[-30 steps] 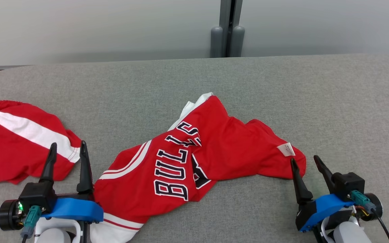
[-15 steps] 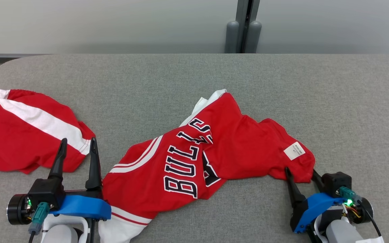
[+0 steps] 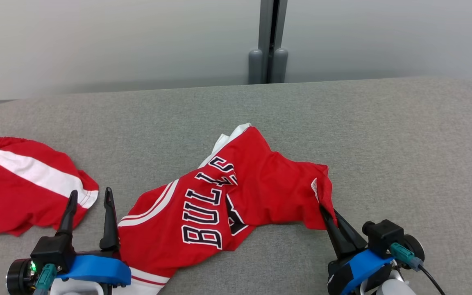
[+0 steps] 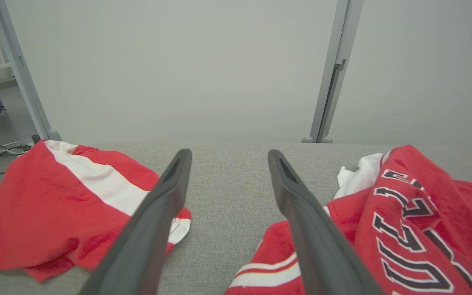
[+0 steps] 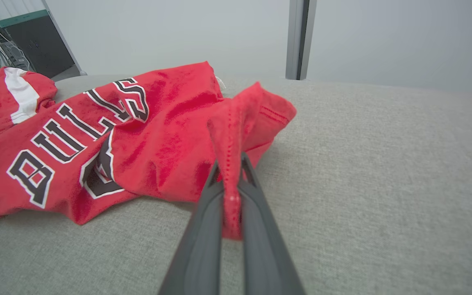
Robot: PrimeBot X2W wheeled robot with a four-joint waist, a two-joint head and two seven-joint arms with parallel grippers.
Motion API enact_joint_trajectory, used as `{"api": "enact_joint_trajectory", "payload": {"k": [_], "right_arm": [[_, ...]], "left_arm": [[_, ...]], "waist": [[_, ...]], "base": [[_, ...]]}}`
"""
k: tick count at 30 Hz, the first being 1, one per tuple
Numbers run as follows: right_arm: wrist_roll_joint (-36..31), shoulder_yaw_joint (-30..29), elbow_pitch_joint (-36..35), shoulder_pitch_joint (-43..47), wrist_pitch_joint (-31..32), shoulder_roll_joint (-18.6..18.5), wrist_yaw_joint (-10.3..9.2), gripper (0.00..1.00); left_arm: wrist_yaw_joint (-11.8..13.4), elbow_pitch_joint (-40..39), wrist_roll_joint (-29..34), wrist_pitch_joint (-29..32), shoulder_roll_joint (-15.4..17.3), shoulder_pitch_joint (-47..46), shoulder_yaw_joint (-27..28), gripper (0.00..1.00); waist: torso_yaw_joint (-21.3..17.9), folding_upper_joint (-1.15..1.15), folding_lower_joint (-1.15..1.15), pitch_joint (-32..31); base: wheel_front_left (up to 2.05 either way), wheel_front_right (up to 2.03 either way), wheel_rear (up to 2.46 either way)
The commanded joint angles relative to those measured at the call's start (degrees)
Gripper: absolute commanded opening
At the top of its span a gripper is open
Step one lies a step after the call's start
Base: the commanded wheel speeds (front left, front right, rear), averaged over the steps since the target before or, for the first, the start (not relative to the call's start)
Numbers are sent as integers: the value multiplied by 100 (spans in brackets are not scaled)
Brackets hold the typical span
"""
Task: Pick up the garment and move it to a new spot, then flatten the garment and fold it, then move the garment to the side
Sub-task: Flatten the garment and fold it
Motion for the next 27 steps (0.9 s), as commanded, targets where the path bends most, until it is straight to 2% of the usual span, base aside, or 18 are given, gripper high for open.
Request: {"api": "enact_joint_trajectory", "payload": {"k": [1, 10, 27], "right_arm": [[121, 104, -263, 152, -4, -103, 0, 0], [346, 272, -1883, 518, 68, -371, 0, 0], [299, -106, -5025, 942, 1043, -157, 0, 0]], "left_arm": [[-14, -21, 12, -29, -14, 73, 41, 100], [-20, -121, 52, -29, -35, 229, 189, 100], [-68, -210, 141, -29, -51, 224, 326, 100]], "waist": [[-145, 0, 0, -106], [-464, 0, 0, -140], [-541, 0, 0, -105]], "base": [[0, 0, 0], [0, 0, 0], [0, 0, 0]]}}
